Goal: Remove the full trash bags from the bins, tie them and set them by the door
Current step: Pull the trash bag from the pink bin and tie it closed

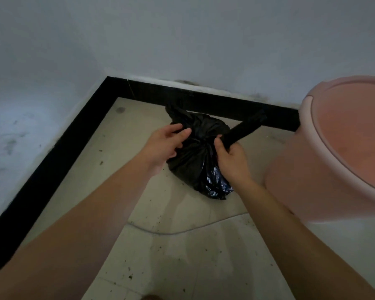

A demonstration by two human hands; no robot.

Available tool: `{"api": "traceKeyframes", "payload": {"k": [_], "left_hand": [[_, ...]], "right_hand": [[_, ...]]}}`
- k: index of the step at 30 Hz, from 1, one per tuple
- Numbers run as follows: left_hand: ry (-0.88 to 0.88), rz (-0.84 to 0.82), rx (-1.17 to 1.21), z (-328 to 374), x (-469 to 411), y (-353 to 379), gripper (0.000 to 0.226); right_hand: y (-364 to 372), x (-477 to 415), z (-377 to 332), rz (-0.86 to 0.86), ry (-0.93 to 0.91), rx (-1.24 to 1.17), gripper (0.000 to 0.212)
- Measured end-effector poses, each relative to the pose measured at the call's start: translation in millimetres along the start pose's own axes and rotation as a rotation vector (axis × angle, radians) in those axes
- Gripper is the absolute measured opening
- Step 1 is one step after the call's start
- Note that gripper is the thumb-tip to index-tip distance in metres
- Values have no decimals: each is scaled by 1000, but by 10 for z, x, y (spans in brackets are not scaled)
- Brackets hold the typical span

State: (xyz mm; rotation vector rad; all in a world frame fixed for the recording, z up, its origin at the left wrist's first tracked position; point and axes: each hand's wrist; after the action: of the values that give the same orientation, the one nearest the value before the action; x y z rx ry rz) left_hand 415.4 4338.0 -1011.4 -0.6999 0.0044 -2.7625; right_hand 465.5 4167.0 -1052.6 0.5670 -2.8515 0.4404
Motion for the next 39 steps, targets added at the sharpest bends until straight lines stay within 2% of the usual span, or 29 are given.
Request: {"api": "traceKeyframes", "payload": {"k": [2, 3, 6, 7, 9, 11, 14, 16, 19, 22, 25, 27, 29, 32, 35, 37, 39], "left_hand": [[29, 53, -85, 44, -41, 73, 23], [42, 82, -117, 83, -78, 106, 21], [78, 119, -176, 157, -221, 210, 39], [93, 133, -176, 154, -265, 250, 35], [165, 216, -91, 137, -334, 315, 16], [242, 294, 53, 135, -361, 365, 18], [275, 211, 336, 192, -334, 381, 23], [233, 135, 428, 218, -329, 365, 25], [96, 162, 425, 129, -353, 319, 26], [-68, 321, 367, -78, -466, 148, 28], [-160, 539, 290, -260, -567, -115, 29], [-180, 578, 247, -306, -567, -183, 36], [-128, 484, 230, -270, -523, -158, 36], [41, 213, 196, -141, -396, -108, 26], [159, 34, 97, -139, -261, -77, 18], [208, -12, 39, -206, -192, -22, 17], [224, 35, -17, -280, -189, 38, 16]], "right_hand": [[-9, 50, 74, -4, -3, -78, 10], [-14, 79, 87, 3, -7, -113, 11], [-13, 120, 71, 42, -38, -134, 27], [-7, 126, 59, 52, -44, -131, 30], [0, 126, 20, 111, -55, -139, 31], [-2, 125, -38, 212, -93, -155, 31], [3, 124, -158, 321, -161, -229, 34], [12, 93, -186, 369, -185, -260, 33], [-2, 61, -113, 342, -157, -249, 28], [-89, 93, 50, 233, -88, -176, 27], [-188, 214, 160, 137, -91, -48, 26], [-200, 285, 167, 95, -102, 20, 24], [-211, 292, 151, 106, -79, 93, 22], [-307, 213, 121, 193, -64, 234, 19], [-334, 166, 63, 253, -143, 437, 34], [-249, 124, 82, 231, -170, 656, 48], [-134, 40, 231, 137, -147, 888, 58]]}}
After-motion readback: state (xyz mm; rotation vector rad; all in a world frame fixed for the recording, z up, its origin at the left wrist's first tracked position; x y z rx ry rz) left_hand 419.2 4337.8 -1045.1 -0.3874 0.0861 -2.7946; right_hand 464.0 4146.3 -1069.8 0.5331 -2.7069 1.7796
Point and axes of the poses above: each hand's wrist, its own x-axis away from the middle knuckle, its own y-axis out of the palm, z = x × y, and after that the axes turned 5 degrees about -z, right-handed
